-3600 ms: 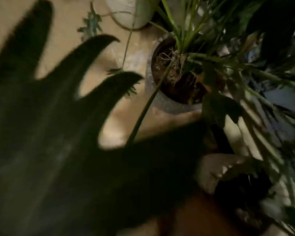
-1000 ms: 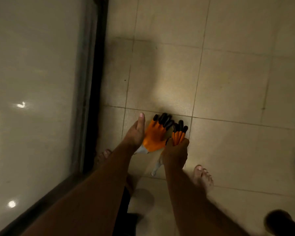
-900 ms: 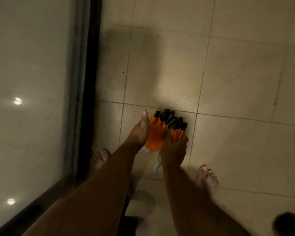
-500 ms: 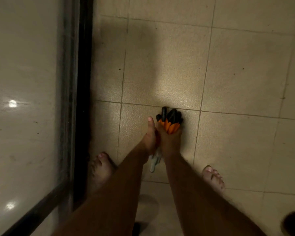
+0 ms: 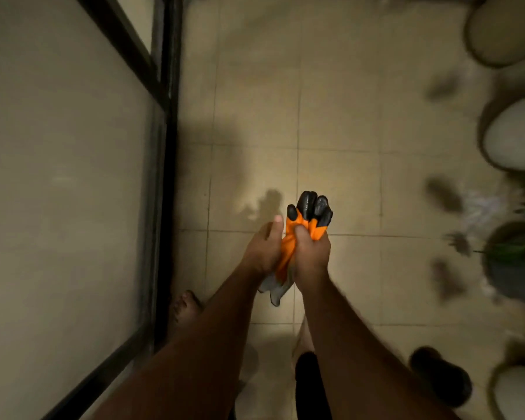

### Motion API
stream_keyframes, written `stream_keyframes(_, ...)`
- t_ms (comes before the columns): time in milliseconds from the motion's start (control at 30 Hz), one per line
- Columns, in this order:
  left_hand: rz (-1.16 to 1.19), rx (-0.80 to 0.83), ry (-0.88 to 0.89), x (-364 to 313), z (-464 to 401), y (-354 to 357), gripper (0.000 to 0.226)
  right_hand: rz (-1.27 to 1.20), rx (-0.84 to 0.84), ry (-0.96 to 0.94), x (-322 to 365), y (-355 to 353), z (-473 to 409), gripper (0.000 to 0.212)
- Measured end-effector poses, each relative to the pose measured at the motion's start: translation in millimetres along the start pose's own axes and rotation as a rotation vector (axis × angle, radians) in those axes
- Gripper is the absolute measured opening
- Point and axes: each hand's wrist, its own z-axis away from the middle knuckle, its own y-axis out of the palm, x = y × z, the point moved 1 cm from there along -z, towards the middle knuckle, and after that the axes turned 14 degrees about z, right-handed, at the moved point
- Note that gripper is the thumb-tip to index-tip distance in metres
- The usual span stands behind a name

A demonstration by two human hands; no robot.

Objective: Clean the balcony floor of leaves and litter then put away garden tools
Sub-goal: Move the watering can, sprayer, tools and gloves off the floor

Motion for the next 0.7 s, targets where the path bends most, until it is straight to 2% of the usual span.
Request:
stream_keyframes(67,-0.004,0.048,0.026,-42,36,19,0.043,-0.04,-0.01,-0.04,54,-20,28,0.016)
stream_keyframes(167,-0.088,0.159,0.149,-121,112,54,0.045,-0.133,-0.013,-0.123,150,-66,88,0.014)
stream_keyframes(267,-0.12,0.22,0.313,-196,191,91,0.035,-0.198,-0.028,-0.178,230,-112,143,0.011)
stream_keyframes(333,-0.156,0.258,0.423,-238,237,117,0.039,-0.251,-0.043,-0.211,277,-147,177,0.008)
stream_keyframes(400,-0.162,0.259,0.462,-269,270,141,0.049,-0.255,-0.052,-0.268,315,-177,201,0.009)
stream_keyframes(567,-0.086,0.24,0.561,-328,353,209,0.046,-0.182,-0.095,-0.421,394,-259,264,0.017)
stream_keyframes(700,-0.027,0.283,0.591,-344,390,267,0.069,-0.118,-0.125,-0.507,426,-324,292,0.046)
